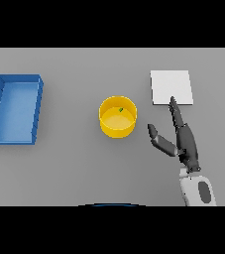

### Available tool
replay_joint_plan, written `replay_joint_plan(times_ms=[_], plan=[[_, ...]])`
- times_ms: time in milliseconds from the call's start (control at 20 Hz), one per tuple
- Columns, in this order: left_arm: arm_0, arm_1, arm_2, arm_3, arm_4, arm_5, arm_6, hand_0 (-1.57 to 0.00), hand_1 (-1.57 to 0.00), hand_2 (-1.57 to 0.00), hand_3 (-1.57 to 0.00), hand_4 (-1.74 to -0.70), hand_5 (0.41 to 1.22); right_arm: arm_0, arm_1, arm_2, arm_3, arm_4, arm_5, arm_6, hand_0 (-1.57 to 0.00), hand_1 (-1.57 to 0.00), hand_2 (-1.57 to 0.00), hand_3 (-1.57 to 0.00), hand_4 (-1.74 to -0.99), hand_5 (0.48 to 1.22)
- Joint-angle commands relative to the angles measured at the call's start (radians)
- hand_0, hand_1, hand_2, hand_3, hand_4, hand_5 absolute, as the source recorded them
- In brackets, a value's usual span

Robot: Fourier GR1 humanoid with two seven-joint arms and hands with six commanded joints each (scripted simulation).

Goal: Pick up the red beaker and tilt it to pour out 1 green nut into yellow bowl. Pick up the yellow bowl and place it on the metallic measuring scale.

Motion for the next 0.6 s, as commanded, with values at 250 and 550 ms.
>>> replay_joint_plan(times_ms=[250,550], plan=[[0.165,0.039,0.11,0.03,0.219,0.131,0.139,-1.57,-1.57,-1.57,-1.56,-1.74,1.221,-0.001,-0.015,0.001,0.005,-0.012,0.024,-0.021,0.0,0.0,0.0,0.0,-1.165,0.672],[0.338,0.054,0.174,-0.064,0.389,0.19,0.176,-1.57,-1.57,-1.57,-1.37,-1.74,1.221,-0.003,-0.024,0.004,0.004,0.008,0.015,-0.021,0.0,0.0,0.0,0.0,-1.194,0.703]])
